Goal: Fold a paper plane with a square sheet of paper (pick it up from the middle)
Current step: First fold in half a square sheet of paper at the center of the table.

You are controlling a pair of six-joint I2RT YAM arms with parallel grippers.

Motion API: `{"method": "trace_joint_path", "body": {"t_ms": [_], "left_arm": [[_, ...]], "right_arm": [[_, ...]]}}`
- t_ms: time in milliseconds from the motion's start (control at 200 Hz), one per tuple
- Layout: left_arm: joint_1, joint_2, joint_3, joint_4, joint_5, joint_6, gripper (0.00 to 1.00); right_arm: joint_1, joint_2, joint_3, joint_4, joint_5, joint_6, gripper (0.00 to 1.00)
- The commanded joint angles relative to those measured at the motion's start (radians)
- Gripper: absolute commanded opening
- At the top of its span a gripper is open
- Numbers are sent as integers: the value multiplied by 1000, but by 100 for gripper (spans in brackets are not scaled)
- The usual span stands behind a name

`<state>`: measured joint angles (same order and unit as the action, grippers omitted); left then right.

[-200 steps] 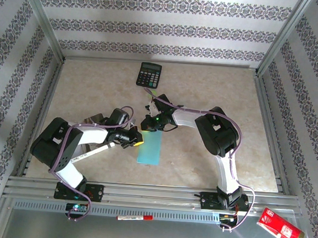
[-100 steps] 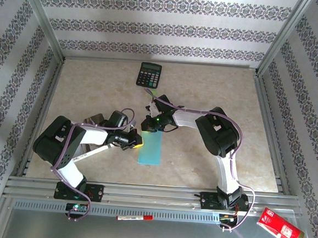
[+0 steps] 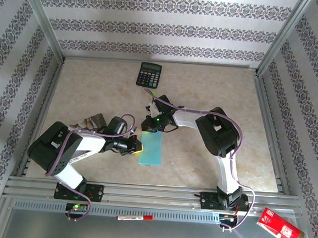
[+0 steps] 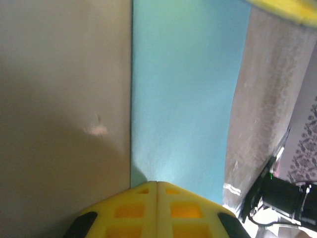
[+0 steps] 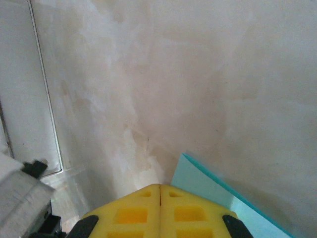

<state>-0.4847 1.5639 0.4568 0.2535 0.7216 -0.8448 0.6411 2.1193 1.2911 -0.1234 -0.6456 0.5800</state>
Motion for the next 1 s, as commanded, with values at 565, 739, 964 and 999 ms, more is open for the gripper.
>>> {"method": "trace_joint_path", "body": {"t_ms": [565, 739, 964, 999], "left_arm": [[-156, -110, -129, -294, -10, -6, 0], [-164, -180, -130, -353, -21, -1, 0], [-143, -313, -17, -360, -16, 10, 0], [-131, -320, -10, -306, -19, -18, 0]], "right_arm": [[-7, 21, -32, -64, 97, 6, 0], [-5, 17, -35, -65, 101, 3, 0], [-4, 22, -42, -55, 100, 6, 0], [-4, 23, -42, -52, 100, 10, 0]]}}
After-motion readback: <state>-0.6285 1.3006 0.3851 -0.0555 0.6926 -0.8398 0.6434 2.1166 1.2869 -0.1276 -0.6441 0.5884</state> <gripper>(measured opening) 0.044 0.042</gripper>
